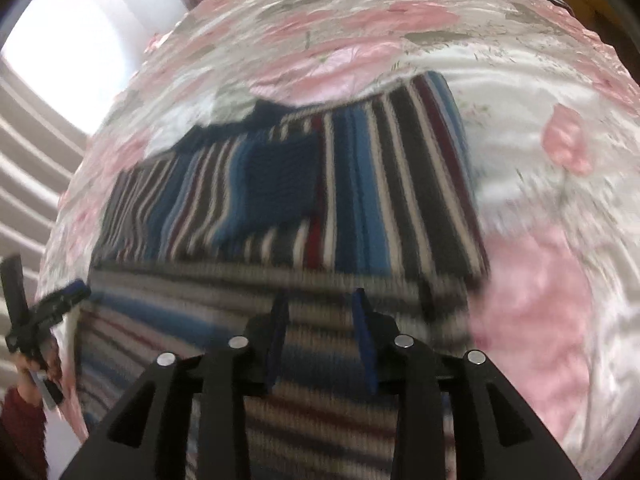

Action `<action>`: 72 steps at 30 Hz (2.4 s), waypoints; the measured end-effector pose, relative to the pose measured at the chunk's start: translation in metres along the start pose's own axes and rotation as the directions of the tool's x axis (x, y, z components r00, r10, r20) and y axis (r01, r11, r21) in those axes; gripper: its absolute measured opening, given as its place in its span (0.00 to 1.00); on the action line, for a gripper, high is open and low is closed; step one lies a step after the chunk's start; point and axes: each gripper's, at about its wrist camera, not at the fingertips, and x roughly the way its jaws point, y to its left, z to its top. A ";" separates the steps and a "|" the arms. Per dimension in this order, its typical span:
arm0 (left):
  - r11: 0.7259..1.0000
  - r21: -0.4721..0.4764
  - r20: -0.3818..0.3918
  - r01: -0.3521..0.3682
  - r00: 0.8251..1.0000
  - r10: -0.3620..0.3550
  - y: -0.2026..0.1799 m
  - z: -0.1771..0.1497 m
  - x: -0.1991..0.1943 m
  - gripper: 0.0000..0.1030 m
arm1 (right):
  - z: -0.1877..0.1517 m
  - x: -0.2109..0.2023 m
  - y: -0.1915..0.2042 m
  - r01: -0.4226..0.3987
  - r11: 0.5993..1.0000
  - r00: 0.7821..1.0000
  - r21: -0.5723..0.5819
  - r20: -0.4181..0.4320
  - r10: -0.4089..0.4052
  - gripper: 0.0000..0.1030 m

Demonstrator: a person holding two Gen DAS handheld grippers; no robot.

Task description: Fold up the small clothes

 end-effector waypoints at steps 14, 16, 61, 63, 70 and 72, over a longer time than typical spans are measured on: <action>0.999 -0.047 -0.149 -0.009 0.989 0.002 0.018 -0.138 -0.067 0.83 | -0.156 -0.086 0.011 -0.005 0.997 0.998 -0.073 -0.063 0.000 0.72; 0.997 -0.073 -0.174 0.003 0.985 -0.015 0.019 -0.153 -0.070 0.83 | -0.175 -0.090 0.010 0.000 0.998 0.997 -0.067 -0.080 -0.005 0.72; 0.951 -0.198 -0.142 0.239 0.953 -0.269 -0.023 -0.206 -0.086 0.15 | -0.255 -0.078 0.005 -0.257 0.960 0.953 0.112 -0.134 0.271 0.09; 0.948 -0.190 -0.127 0.256 0.951 -0.283 -0.024 -0.201 -0.092 0.15 | -0.250 -0.082 0.004 -0.289 0.949 0.946 0.128 -0.112 0.303 0.09; 0.935 -0.170 -0.035 0.311 0.947 -0.321 -0.025 -0.171 -0.111 0.13 | -0.215 -0.103 -0.003 -0.382 0.909 0.921 0.166 -0.014 0.389 0.09; 0.933 -0.179 -0.012 0.313 0.947 -0.321 -0.024 -0.162 -0.112 0.13 | -0.200 -0.107 -0.008 -0.388 0.905 0.920 0.178 0.015 0.391 0.09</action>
